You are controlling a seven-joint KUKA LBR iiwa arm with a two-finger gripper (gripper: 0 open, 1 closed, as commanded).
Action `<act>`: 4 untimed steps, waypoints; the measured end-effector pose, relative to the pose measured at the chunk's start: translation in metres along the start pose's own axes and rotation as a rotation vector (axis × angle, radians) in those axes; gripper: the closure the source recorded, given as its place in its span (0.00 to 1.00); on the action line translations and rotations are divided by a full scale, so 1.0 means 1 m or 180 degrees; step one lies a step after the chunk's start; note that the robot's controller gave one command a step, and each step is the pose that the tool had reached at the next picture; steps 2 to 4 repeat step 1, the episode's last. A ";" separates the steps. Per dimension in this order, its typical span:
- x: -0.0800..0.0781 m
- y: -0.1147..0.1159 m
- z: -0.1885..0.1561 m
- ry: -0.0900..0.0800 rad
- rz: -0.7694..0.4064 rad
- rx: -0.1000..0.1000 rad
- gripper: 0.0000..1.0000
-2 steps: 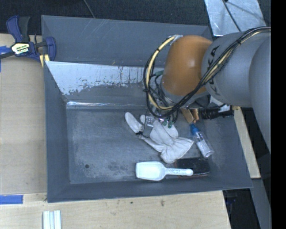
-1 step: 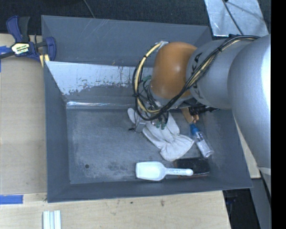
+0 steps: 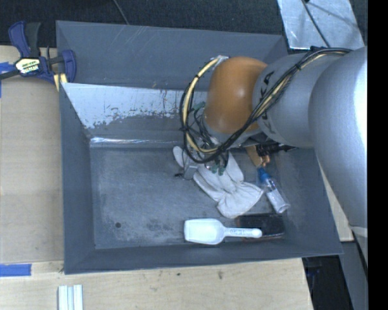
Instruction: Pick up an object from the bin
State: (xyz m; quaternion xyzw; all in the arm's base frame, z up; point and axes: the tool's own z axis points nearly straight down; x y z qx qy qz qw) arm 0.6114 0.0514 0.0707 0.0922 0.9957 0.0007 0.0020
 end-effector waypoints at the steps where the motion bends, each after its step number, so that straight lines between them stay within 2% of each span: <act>1: -0.005 -0.008 -0.140 0.0001 -0.0158 0.0004 1.00; 4: -0.005 -0.008 -0.140 0.0001 -0.0158 0.0004 1.00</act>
Offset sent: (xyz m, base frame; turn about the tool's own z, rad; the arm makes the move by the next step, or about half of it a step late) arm 0.0000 0.0000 0.0000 0.0000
